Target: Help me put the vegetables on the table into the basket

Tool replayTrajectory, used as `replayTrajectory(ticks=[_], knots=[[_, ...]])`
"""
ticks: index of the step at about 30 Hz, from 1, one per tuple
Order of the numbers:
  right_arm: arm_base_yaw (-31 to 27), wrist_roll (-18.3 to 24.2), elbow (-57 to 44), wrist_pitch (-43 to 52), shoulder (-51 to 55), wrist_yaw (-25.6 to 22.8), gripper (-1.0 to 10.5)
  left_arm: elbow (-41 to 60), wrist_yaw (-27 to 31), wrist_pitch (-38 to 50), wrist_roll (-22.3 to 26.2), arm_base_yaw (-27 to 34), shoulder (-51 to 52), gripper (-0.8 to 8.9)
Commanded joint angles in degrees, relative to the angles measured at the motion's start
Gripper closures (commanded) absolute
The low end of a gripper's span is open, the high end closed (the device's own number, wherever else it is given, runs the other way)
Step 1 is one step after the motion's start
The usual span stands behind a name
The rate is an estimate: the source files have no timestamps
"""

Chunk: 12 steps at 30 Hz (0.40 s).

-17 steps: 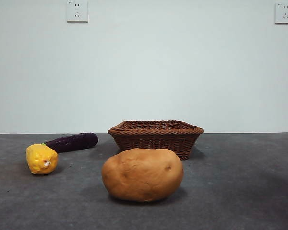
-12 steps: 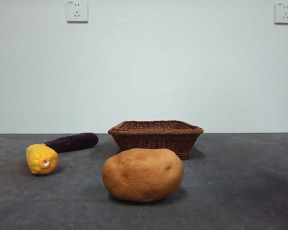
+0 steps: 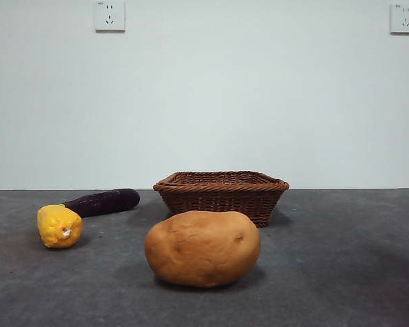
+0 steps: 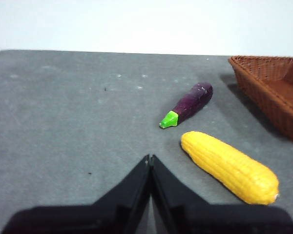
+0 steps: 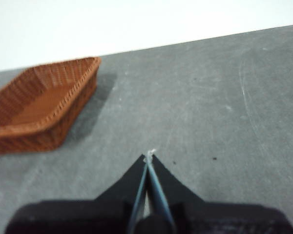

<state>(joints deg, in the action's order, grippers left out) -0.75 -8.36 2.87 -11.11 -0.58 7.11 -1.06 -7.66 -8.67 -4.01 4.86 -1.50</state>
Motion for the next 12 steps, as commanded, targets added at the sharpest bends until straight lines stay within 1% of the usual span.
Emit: replayTrajectory(ticks=[1,3,5,9,12], knots=[[0.0,-2.6,3.7,0.5,0.0,0.2,9.6,-1.3,-1.8,-0.4,-4.0,0.1,-0.1,8.20],[0.0,-3.7,6.1,0.4,-0.5,0.2,9.6,-3.3,-2.7,-1.6,-6.5,0.1,-0.3,8.20],[0.0,-5.5,9.0,0.3,-1.6,0.2,9.6,-6.0,-3.3,-2.2,-7.7,0.1,-0.8,8.20],[0.0,-5.6,14.9,-0.3,-5.1,0.2,9.6,-12.7,-3.5,-4.7,-7.8,0.1,-2.4,8.20],[0.0,-5.2,20.7,-4.7,-9.0,0.4,9.6,-18.6,-3.9,-7.1,-7.7,0.1,-4.5,8.20]])
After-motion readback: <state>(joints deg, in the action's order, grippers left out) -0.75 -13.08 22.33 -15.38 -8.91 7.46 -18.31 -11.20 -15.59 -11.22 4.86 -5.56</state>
